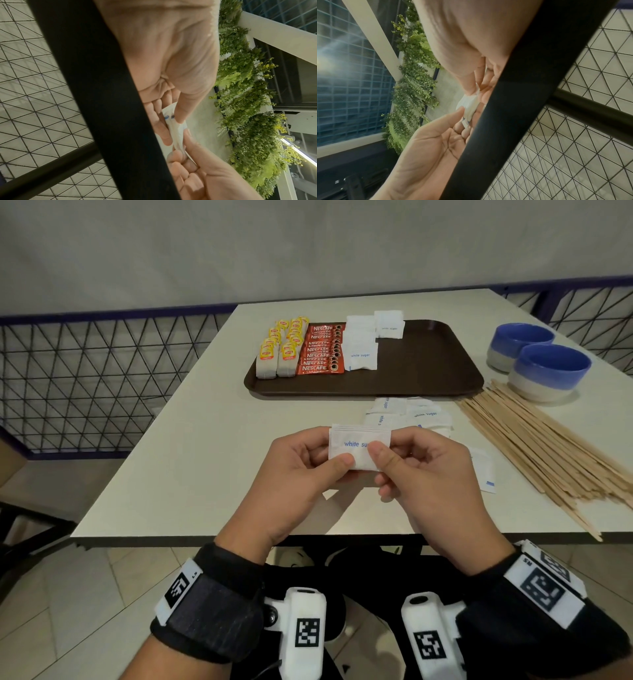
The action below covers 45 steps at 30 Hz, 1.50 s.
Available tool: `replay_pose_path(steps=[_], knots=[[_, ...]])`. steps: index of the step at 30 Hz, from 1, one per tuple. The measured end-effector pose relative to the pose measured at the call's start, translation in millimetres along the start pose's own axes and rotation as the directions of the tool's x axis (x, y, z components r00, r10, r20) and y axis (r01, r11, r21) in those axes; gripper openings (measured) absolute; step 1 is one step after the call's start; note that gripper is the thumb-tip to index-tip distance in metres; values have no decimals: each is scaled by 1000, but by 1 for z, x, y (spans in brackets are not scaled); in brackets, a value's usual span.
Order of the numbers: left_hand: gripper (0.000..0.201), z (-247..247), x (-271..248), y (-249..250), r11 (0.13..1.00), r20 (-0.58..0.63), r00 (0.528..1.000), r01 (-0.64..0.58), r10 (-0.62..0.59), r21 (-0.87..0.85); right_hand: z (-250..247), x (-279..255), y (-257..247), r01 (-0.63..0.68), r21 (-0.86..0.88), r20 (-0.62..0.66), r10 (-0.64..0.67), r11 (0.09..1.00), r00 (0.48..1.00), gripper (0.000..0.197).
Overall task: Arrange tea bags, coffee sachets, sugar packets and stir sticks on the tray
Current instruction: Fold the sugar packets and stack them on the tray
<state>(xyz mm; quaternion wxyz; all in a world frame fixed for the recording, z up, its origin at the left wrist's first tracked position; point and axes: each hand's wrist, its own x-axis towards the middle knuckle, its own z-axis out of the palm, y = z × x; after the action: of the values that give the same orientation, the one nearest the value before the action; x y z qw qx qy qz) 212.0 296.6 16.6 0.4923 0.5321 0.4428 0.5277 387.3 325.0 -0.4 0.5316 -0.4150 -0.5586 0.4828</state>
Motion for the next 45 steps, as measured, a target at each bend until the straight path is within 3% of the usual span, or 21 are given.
replay_pose_path(steps=[15, 27, 37, 42, 45], knots=[[32, -1, 0, 0, 998, -3, 1000, 9, -9, -60, 0, 0, 0, -31, -22, 17, 32, 999, 999, 11], [32, 0, 0, 1, 998, -27, 999, 16, -17, -57, -1, 0, -2, -38, 56, -2, 38, 998, 999, 5], [31, 1, -2, 4, 1000, -41, 999, 9, -9, -2, 2, -1, -8, -60, 16, 18, 59, 998, 998, 4], [30, 1, -3, 3, 1000, -41, 999, 10, -9, 24, -7, 8, -33, -104, -212, 167, 141, 972, 976, 6], [30, 2, -3, 3, 1000, -21, 1000, 4, -4, 28, -20, 24, -60, 15, -500, 370, 197, 866, 908, 5]])
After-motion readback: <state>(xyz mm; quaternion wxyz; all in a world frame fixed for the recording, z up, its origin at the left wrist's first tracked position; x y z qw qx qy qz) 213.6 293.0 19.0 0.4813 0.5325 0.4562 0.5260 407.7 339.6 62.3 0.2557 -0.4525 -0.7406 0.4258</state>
